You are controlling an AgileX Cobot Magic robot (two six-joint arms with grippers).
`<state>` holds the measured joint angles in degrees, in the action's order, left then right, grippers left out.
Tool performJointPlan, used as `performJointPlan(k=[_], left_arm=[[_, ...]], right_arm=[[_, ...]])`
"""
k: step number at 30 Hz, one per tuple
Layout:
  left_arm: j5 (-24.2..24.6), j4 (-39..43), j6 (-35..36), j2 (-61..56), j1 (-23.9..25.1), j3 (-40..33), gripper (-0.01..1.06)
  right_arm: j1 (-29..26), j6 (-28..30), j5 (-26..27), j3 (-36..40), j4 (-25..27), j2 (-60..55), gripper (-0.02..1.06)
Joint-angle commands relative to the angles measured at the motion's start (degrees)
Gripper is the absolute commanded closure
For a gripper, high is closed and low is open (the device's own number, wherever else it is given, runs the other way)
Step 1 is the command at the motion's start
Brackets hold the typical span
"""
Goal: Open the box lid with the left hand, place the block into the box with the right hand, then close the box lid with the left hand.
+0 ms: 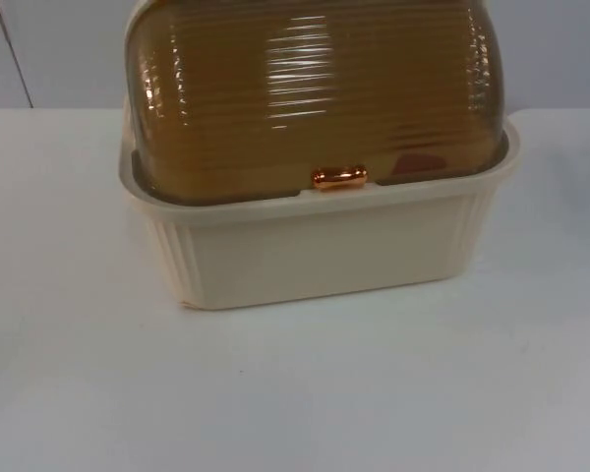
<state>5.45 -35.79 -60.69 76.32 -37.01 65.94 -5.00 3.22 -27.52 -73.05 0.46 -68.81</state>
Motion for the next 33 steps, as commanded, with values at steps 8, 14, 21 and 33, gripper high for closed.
performJointPlan(k=[8,14,21,33], left_arm=[[-33.7,-14.1,1.6,-2.5,7.8,0.3,1.05],[-11.2,-27.3,1.6,-2.4,26.5,0.6,1.05],[17.4,-25.5,12.5,0.3,51.1,0.6,1.05],[19.4,24.3,42.6,4.9,44.3,0.6,1.05]], right_arm=[[0.3,0.2,-0.1,-0.3,0.2,0.5,0.0],[0.3,0.2,0.4,-0.3,0.2,0.5,0.0],[0.3,-0.1,0.5,-0.3,0.2,0.5,0.0],[0.3,-0.4,0.8,-0.3,1.3,0.5,0.0]])
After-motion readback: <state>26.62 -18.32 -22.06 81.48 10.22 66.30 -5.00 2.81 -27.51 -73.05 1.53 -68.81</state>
